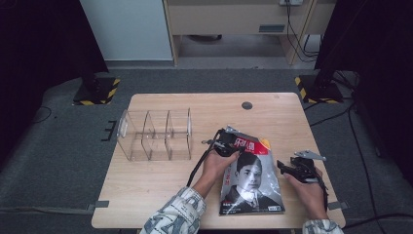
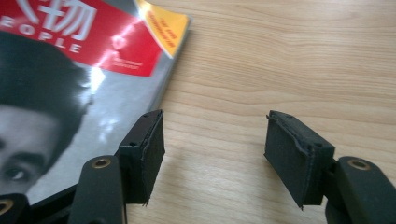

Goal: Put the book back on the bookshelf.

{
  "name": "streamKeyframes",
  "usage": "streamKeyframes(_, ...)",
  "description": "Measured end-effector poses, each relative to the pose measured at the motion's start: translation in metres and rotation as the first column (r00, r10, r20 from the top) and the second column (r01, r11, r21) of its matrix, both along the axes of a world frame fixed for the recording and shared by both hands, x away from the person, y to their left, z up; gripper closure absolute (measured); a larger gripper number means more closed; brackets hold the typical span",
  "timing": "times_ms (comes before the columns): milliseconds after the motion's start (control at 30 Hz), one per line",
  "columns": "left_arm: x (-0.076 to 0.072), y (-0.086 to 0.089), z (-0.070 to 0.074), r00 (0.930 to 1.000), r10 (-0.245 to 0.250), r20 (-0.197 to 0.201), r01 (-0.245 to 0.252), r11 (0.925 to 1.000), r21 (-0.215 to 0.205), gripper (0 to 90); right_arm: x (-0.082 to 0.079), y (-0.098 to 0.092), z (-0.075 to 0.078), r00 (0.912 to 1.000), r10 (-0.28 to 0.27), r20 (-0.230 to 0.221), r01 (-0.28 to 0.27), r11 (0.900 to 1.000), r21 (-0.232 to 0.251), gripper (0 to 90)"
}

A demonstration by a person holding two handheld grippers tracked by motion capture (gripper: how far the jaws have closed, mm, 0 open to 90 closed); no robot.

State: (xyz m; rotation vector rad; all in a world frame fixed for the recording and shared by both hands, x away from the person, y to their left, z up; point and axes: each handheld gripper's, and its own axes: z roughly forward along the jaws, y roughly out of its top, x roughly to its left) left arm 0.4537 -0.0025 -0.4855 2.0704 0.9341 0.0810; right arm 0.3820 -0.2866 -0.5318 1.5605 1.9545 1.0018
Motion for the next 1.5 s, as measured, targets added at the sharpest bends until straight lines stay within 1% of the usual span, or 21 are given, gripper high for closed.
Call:
streamKeyframes(100, -0.002, 0.002, 0.002, 1.0000, 0.004, 0.003, -0.004, 1.0000, -0.006, 85.8, 0.000, -0.005, 0.000, 0.9994, -0.033, 0.008, 0.033, 0.999, -0.008, 36.5)
streamKeyframes(133, -0.002, 0.003, 0.003, 1.0000, 0.000, 0.004, 0.000, 1.0000, -0.005, 85.9, 0.000, -0.005, 0.000, 0.9994, -0.035, -0.003, 0.035, 0.999, -0.013, 35.6)
streamKeyframes(233, -0.006, 0.007, 0.008, 0.9999, 0.006, 0.011, -0.005, 0.9996, -0.029, 86.2, 0.000, -0.006, -0.004, 0.9990, -0.041, -0.016, 0.040, 0.999, -0.027, 33.8)
streamKeyframes(300, -0.007, 0.008, 0.010, 0.9999, 0.002, 0.015, -0.001, 0.9996, -0.028, 86.3, 0.001, -0.005, -0.004, 0.9989, -0.046, -0.011, 0.046, 0.998, -0.037, 31.9)
streamKeyframes(333, -0.009, 0.010, 0.014, 0.9998, 0.000, 0.022, 0.000, 0.9995, -0.032, 86.4, 0.001, -0.005, -0.005, 0.9990, -0.043, -0.009, 0.042, 0.998, -0.041, 31.0)
streamKeyframes(467, -0.013, 0.016, 0.022, 0.9994, -0.004, 0.034, 0.005, 0.9988, -0.048, 86.5, 0.001, -0.002, -0.005, 0.9995, -0.032, -0.007, 0.031, 0.997, -0.072, 29.0)
streamKeyframes(567, -0.014, 0.022, 0.028, 0.9989, -0.007, 0.045, 0.011, 0.9976, -0.068, 86.6, 0.001, 0.001, -0.006, 0.9997, -0.022, -0.007, 0.021, 0.995, -0.095, 28.0)
streamKeyframes(667, -0.016, 0.025, 0.031, 0.9985, -0.008, 0.055, 0.012, 0.9971, -0.075, 86.6, 0.001, 0.001, -0.006, 0.9998, -0.018, -0.008, 0.017, 0.995, -0.096, 28.0)
streamKeyframes(933, -0.020, 0.032, 0.043, 0.9978, -0.006, 0.066, 0.014, 0.9928, -0.119, 86.7, 0.001, 0.001, -0.006, 0.9999, -0.013, -0.009, 0.012, 0.995, -0.095, 27.9)
streamKeyframes(1000, -0.021, 0.033, 0.046, 0.9971, -0.005, 0.076, 0.015, 0.9919, -0.126, 86.6, 0.001, 0.002, -0.006, 0.9999, -0.014, -0.010, 0.013, 0.995, -0.094, 27.9)
streamKeyframes(1200, -0.023, 0.035, 0.053, 0.9961, 0.001, 0.088, 0.011, 0.9921, -0.125, 86.6, 0.001, 0.002, -0.006, 0.9999, -0.015, -0.008, 0.014, 0.995, -0.094, 28.0)
streamKeyframes(1367, -0.023, 0.037, 0.059, 0.9952, 0.000, 0.097, 0.015, 0.9887, -0.149, 86.7, 0.001, 0.003, -0.006, 0.9999, -0.012, -0.009, 0.011, 0.995, -0.095, 27.9)
streamKeyframes(1500, -0.026, 0.037, 0.064, 0.9940, -0.010, 0.109, 0.027, 0.9873, -0.156, 86.7, 0.001, 0.003, -0.006, 0.9999, -0.006, -0.009, 0.005, 0.995, -0.095, 27.9)
